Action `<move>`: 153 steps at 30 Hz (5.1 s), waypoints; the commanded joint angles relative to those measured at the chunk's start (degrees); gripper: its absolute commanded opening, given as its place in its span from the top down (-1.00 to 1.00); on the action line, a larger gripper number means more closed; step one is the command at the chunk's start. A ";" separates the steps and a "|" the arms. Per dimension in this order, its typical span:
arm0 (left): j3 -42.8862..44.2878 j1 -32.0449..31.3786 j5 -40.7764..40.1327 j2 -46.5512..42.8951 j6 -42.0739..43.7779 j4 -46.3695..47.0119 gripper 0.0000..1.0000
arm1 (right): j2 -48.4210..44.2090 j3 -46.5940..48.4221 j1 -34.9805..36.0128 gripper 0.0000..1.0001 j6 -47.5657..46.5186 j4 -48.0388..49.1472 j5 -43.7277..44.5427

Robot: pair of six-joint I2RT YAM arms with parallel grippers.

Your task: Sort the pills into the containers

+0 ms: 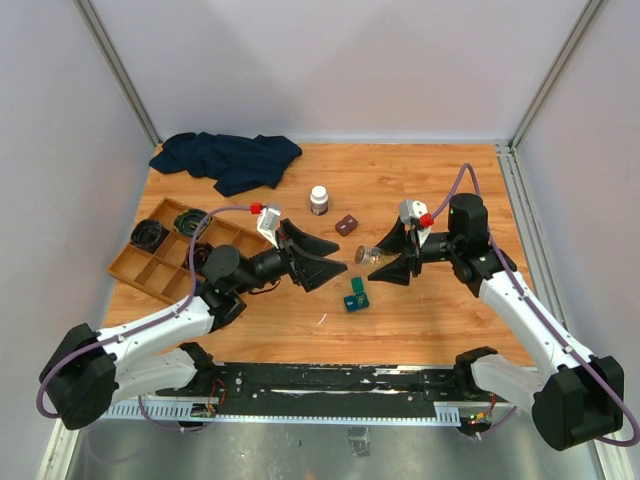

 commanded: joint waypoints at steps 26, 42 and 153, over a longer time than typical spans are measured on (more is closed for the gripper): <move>15.14 -11.38 -23.19 4.36 -1.08 -25.99 -0.31 | -0.16 1.71 -0.57 0.99 -0.86 1.00 -0.94; 14.91 -11.41 -17.45 6.20 0.85 -23.95 0.11 | -0.34 1.75 -0.57 0.99 -0.72 0.90 -1.02; 17.39 -0.77 15.96 13.27 42.60 -18.71 -0.17 | -0.94 1.79 -0.61 0.99 -1.32 0.47 -1.20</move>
